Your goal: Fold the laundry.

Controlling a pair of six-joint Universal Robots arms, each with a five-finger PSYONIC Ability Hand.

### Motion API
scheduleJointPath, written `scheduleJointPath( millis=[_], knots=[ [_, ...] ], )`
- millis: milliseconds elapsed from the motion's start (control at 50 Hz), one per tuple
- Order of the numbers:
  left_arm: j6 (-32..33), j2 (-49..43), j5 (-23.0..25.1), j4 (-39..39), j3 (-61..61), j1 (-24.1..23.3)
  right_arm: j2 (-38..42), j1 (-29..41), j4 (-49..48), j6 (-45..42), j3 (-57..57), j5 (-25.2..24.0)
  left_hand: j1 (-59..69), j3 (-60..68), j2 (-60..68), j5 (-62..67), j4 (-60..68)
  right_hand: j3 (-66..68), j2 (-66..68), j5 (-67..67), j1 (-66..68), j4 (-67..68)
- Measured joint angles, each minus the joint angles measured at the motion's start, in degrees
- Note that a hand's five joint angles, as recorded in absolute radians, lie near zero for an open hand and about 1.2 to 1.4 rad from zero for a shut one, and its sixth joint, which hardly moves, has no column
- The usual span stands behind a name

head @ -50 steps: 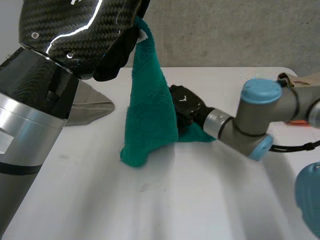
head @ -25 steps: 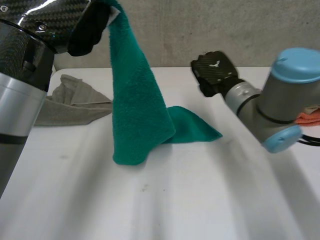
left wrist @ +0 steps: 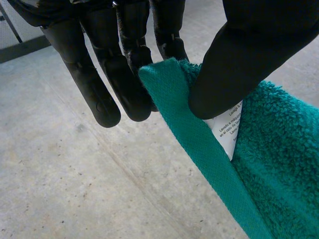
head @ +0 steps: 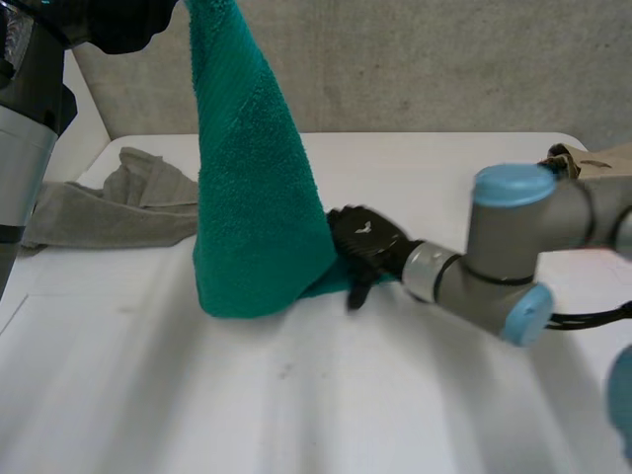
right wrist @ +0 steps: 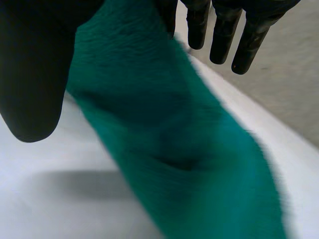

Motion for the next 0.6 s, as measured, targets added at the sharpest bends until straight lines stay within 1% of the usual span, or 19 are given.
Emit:
scheduleJointPath(
  millis=[60,80,100,120,140,160,200,220,240,260,280,320,340,360,400,480,560,580,600],
  knots=[
    [-0.1,-0.2,-0.2,0.0,0.2,0.0,3.2,2.3,-1.1,4.5,-2.2,0.0,0.0,0.0,0.0,0.0,0.0,0.0,0.0,0.0,0.0,0.0],
    [-0.1,-0.4,-0.3,0.0,0.2,0.0,4.0,2.9,-1.8,5.9,-3.0,0.4,0.0,0.0,0.0,0.0,0.0,8.9,8.8,8.7,9.8,8.8],
    [-0.1,-0.5,-0.3,0.0,0.2,0.0,4.5,3.4,-2.6,7.0,-3.5,0.9,0.0,0.0,0.0,0.0,0.0,19.7,21.1,18.9,20.4,19.5],
    [-0.1,-0.6,-0.4,0.0,0.2,-0.1,5.1,3.9,-3.8,8.4,-4.3,1.7,0.0,0.0,0.0,0.0,0.0,28.5,28.8,27.0,26.8,28.0],
    [-0.1,-0.8,-0.4,0.0,0.1,0.0,5.4,4.3,-5.1,9.4,-4.8,3.0,0.0,0.0,0.0,0.0,0.0,35.0,35.4,31.9,30.9,33.2],
    [-0.1,-0.9,-0.4,0.0,0.0,0.0,5.4,4.5,-6.6,10.4,-5.4,5.1,0.0,0.0,0.0,0.0,0.0,47.4,47.8,44.5,41.1,46.5],
    [-0.1,-1.3,-0.4,0.1,0.0,0.1,4.9,4.7,-9.4,11.7,-6.1,9.6,0.0,0.0,0.0,0.0,0.0,53.9,54.2,50.7,45.1,52.9],
    [-0.1,-1.3,-0.4,0.1,0.0,0.1,4.9,4.7,-9.4,11.7,-6.1,9.6,0.0,0.0,0.0,0.0,0.0,53.9,54.2,50.7,45.1,52.9],
    [-0.1,-1.7,-0.5,0.2,0.0,0.2,4.3,4.6,-10.8,12.1,-6.4,12.2,0.0,0.0,0.0,0.0,0.0,55.2,54.9,51.8,45.4,54.2],
    [-0.1,-2.0,-0.5,0.3,0.0,0.3,2.5,4.5,-13.7,12.6,-6.9,18.1,0.0,0.0,0.0,0.0,0.0,55.5,55.0,52.0,45.4,54.6],
    [0.0,-2.4,-0.5,0.3,0.0,0.5,1.3,4.3,-15.2,12.6,-7.1,21.4,0.0,0.0,0.0,0.0,0.0,55.5,55.0,52.5,45.4,54.7],
    [0.0,-3.1,-0.7,0.5,0.1,0.8,-0.8,4.0,-16.7,11.6,-6.9,25.1,0.0,0.0,0.0,0.0,0.0,55.5,55.0,52.6,45.4,54.7],
    [0.0,-3.5,-1.0,0.5,0.1,1.0,-1.5,3.9,-17.0,11.1,-6.8,25.8,0.0,0.0,0.0,0.0,0.0,55.5,55.0,52.6,45.4,54.7],
    [0.0,-4.1,-1.3,0.6,0.3,1.3,-3.5,3.4,-17.5,9.1,-6.2,27.2,0.0,0.0,0.0,0.0,0.0,55.5,55.0,52.6,45.4,54.8],
    [0.0,-5.3,-2.2,0.7,0.5,2.1,-6.9,2.5,-17.8,5.1,-4.4,28.5,0.0,0.0,0.0,0.0,0.0,55.5,55.0,52.6,45.4,54.8],
    [-0.1,-8.5,-4.1,1.2,1.1,3.9,-14.0,1.0,-17.7,-3.8,1.0,29.4,0.0,0.0,0.0,0.0,0.0,55.5,55.0,52.6,45.4,54.8],
    [-0.1,-12.2,-5.3,1.8,1.5,4.9,-19.8,0.3,-17.2,-11.4,7.6,29.7,0.0,0.0,0.0,0.0,0.0,55.5,55.0,52.6,45.4,54.8],
    [-0.1,-14.2,-5.6,2.1,1.5,5.2,-23.0,0.1,-16.6,-15.6,12.5,30.1,0.0,0.0,0.0,0.0,0.0,55.5,55.0,52.6,45.4,54.8],
    [-0.1,-15.6,-5.7,2.3,1.6,5.4,-24.4,0.1,-16.2,-17.2,14.8,30.5,0.0,0.0,0.0,0.0,0.0,55.5,55.0,52.7,45.4,54.8]
  ],
)
